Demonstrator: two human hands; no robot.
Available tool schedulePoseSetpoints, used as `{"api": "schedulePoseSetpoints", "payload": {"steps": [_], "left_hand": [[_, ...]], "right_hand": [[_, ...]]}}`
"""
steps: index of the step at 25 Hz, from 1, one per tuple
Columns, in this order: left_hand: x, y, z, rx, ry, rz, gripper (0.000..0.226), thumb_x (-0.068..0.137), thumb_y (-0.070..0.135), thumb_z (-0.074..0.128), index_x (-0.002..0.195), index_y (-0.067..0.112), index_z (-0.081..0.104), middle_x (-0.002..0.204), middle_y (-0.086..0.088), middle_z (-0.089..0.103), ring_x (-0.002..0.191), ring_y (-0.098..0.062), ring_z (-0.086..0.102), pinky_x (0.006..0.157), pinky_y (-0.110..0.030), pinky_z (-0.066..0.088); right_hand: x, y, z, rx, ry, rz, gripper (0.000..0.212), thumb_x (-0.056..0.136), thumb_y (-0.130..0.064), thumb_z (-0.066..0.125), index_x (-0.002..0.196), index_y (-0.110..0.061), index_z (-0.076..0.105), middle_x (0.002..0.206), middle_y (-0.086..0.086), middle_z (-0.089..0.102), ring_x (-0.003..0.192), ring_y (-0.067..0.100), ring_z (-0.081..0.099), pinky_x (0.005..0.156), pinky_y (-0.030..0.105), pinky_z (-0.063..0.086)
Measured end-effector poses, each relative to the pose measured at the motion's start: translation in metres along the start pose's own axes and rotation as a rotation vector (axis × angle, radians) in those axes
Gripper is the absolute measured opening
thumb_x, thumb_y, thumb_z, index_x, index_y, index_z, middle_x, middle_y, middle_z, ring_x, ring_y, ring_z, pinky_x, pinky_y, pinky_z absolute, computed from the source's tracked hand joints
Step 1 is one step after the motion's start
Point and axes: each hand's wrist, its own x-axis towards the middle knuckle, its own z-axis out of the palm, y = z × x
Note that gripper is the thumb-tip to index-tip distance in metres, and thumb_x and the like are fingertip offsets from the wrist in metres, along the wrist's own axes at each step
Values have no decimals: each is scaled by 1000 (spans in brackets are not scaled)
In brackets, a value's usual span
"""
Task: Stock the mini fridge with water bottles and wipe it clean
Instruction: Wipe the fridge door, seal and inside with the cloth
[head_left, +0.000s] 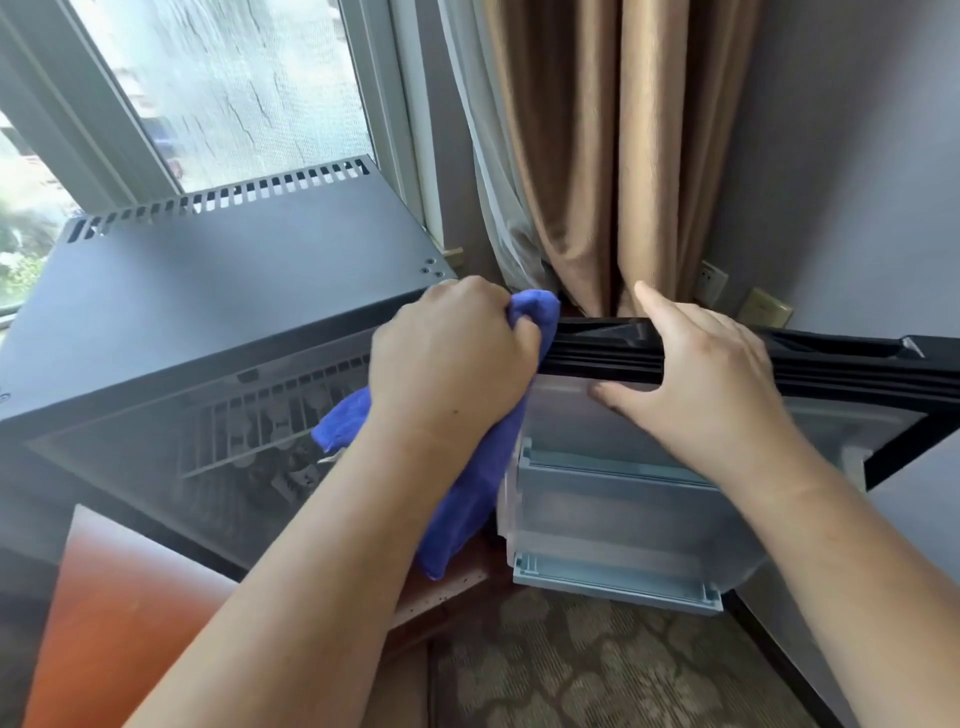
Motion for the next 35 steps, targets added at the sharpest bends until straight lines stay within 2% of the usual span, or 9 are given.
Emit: {"api": "schedulePoseSetpoints", "payload": {"steps": [3, 6, 11, 15, 18, 21, 27, 31, 35], "left_hand": [[-7, 45, 11, 4, -16, 100, 29, 93, 40, 45, 97, 23, 68, 93, 0, 61, 78, -30, 54, 67, -34, 33], [-14, 78, 18, -33, -70, 189, 25, 97, 37, 46, 100, 25, 67, 101, -1, 65, 79, -28, 55, 66, -34, 29], [-13, 30, 8, -21, -29, 69, 29, 92, 48, 46, 96, 28, 66, 97, 2, 66, 92, -31, 65, 68, -35, 38], [-15, -10, -6, -46, -42, -68, 25, 90, 50, 46, 94, 35, 65, 90, 4, 65, 84, -31, 57, 71, -35, 41], [-6, 5, -4, -63, -101, -47, 27, 88, 49, 46, 81, 31, 64, 79, 3, 62, 79, -30, 57, 69, -35, 44], [-6, 40, 6, -94, -160, 38, 28, 85, 49, 46, 71, 27, 58, 74, 1, 61, 79, -31, 60, 68, -36, 48], [-17, 111, 20, -139, -193, 150, 25, 87, 48, 48, 76, 28, 61, 79, 0, 63, 84, -31, 62, 73, -37, 53], [-17, 150, 27, -129, -236, 190, 24, 89, 47, 49, 80, 27, 60, 81, 2, 61, 82, -29, 61, 69, -35, 45], [-20, 166, 28, -109, -268, 205, 23, 90, 46, 49, 81, 28, 60, 80, 3, 61, 81, -28, 61, 67, -34, 44]], "right_hand": [[2, 3, -1, 23, 52, -27, 91, 75, -40, 81, 154, -18, 42, 126, 6, 68, 121, 33, 58, 100, 42, 38], [0, 9, -1, 145, 20, -46, 90, 82, -16, 72, 161, -18, 27, 130, 1, 65, 122, 32, 55, 103, 41, 35], [-14, 13, -3, 214, 52, -48, 103, 71, -29, 86, 158, -19, 33, 136, 1, 58, 132, 26, 49, 117, 54, 30], [-42, 24, -17, 254, 136, -38, 79, 78, -22, 84, 149, -21, 49, 143, -1, 55, 137, 21, 45, 121, 49, 30], [-59, 35, -24, 339, 232, -48, 47, 83, -15, 78, 129, -19, 66, 128, -5, 63, 126, 16, 54, 114, 30, 37], [-67, 45, -29, 369, 289, -49, 27, 84, -8, 74, 109, -18, 75, 116, -5, 67, 117, 13, 58, 108, 22, 39], [-77, 70, -46, 401, 265, -33, 30, 76, 7, 65, 90, -19, 74, 96, -10, 69, 98, 14, 62, 92, 20, 45], [-80, 87, -55, 408, 244, -7, 27, 74, 7, 64, 81, -18, 72, 86, -12, 67, 87, 11, 60, 80, 12, 42], [-79, 100, -59, 450, 238, -23, 26, 76, 7, 64, 76, -18, 71, 78, -10, 68, 80, 10, 63, 75, 23, 46]]}}
